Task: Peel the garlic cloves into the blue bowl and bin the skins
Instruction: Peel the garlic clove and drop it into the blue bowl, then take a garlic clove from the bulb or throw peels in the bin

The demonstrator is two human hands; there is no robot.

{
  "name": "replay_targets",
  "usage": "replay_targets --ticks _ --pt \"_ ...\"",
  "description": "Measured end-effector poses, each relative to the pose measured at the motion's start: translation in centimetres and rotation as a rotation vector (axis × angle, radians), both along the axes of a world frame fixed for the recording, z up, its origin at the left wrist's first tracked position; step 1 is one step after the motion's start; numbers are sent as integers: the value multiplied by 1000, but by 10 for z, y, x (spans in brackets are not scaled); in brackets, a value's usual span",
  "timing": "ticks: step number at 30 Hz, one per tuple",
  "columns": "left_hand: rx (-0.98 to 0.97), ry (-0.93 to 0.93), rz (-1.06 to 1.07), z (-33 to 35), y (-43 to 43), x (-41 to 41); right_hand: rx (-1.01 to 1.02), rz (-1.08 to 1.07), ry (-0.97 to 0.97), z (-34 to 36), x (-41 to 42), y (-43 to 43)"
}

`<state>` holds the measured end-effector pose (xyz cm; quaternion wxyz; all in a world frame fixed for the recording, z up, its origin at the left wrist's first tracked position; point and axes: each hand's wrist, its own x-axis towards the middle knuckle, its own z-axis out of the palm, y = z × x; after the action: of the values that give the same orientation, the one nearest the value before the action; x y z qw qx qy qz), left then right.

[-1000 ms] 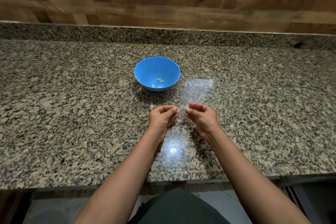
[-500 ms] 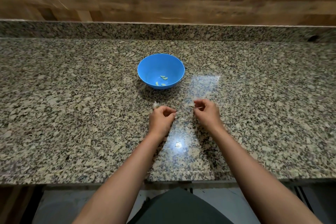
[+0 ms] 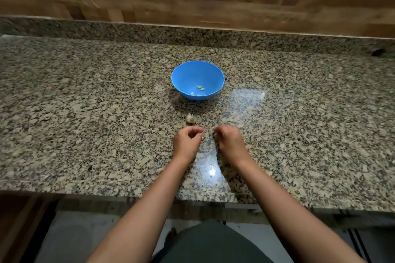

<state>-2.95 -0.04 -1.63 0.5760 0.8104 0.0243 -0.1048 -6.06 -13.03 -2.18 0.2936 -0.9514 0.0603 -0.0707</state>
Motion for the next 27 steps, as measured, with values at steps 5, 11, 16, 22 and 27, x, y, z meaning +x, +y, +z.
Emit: replay_targets --ticks 5,11,16,22,27 --pt "-40 41 91 0 6 -14 -211 90 -32 -5 -3 1" --pt "-157 90 250 10 15 -38 -167 92 116 8 -11 8" --pt "-306 81 445 15 44 -61 508 7 312 35 -22 43" --pt "-503 60 715 14 111 -97 816 106 468 40 -37 124" --pt "-506 2 890 8 214 -167 1009 331 681 36 -81 240"
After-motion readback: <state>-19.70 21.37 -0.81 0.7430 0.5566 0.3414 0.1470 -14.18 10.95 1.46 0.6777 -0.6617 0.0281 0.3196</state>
